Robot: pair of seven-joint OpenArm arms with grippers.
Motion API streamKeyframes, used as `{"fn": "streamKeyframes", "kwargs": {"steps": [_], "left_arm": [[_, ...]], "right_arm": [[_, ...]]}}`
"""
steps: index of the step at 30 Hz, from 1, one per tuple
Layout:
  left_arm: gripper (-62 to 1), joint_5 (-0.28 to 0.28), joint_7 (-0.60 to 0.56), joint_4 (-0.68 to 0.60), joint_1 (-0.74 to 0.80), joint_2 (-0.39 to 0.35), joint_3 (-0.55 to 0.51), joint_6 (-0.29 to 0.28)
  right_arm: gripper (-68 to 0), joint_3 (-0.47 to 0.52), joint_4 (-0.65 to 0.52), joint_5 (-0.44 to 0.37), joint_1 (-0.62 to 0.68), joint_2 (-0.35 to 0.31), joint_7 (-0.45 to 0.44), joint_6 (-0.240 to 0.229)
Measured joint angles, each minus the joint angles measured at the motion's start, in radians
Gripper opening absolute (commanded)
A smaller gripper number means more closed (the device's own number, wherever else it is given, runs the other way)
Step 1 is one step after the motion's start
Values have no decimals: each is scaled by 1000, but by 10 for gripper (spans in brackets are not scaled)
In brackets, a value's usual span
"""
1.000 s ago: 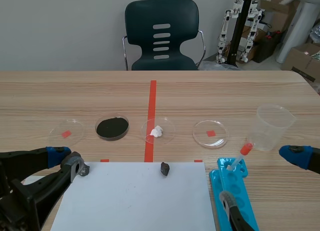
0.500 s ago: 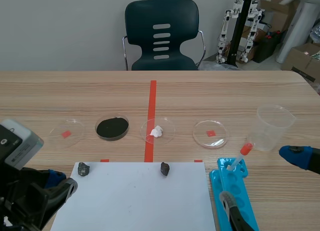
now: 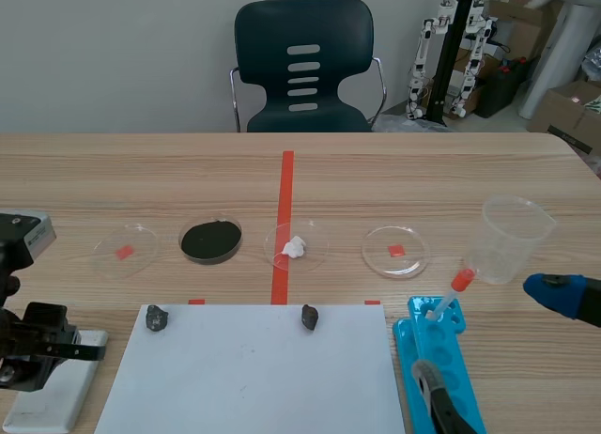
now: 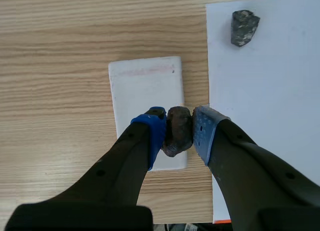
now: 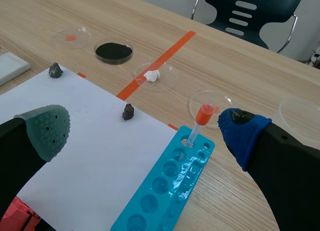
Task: Rub the mineral on the streak plate
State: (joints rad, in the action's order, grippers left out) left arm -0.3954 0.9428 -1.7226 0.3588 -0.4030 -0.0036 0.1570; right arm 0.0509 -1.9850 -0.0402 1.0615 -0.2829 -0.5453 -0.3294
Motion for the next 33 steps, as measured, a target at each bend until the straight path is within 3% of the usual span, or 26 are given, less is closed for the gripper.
{"fn": "streamKeyframes", "kwargs": {"steps": [2,7,11,33], "left_arm": [[-523,-38,63,44,-50,-8,1,0],[-523,-84,97,164,-147,-13,2,0],[-523,-88,116,220,-193,-13,2,-1],[-523,-176,231,304,-276,-89,9,-22]], "right_arm": [[-52,0,0,0,0,0,0,0],[-52,0,0,0,0,0,0,0],[-52,0,0,0,0,0,0,0],[-52,0,0,0,0,0,0,0]]}}
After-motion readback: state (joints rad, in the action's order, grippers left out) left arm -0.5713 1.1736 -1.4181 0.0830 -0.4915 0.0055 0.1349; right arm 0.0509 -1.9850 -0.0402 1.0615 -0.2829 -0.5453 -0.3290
